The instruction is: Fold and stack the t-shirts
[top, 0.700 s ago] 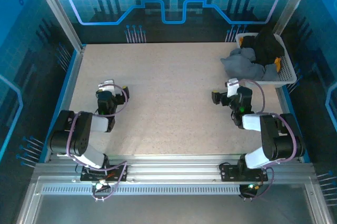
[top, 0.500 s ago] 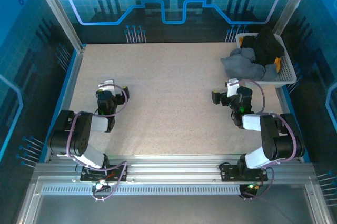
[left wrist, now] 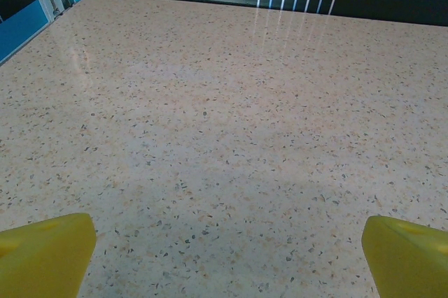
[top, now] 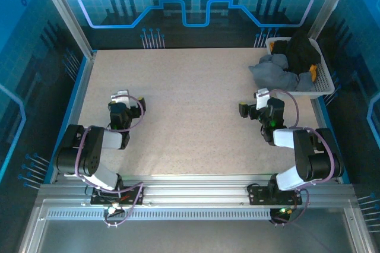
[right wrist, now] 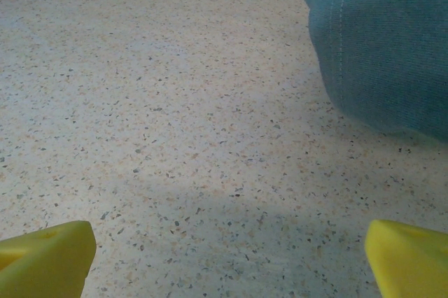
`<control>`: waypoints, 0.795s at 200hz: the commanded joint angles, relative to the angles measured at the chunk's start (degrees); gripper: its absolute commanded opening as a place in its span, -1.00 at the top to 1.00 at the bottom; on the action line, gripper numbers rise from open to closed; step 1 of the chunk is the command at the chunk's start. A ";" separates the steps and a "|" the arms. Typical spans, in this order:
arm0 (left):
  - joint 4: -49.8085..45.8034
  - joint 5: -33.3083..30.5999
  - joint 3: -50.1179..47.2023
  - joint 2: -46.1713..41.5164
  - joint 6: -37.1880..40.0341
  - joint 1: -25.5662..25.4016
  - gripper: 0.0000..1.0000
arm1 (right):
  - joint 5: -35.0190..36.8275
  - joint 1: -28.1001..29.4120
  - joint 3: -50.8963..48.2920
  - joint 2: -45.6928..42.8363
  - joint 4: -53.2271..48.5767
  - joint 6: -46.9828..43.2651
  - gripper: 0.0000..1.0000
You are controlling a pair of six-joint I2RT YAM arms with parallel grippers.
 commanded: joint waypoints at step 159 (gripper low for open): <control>-73.39 25.90 56.29 -13.35 -39.38 -13.63 -0.86 | 27.82 -2.88 64.28 10.55 -83.50 50.85 -0.98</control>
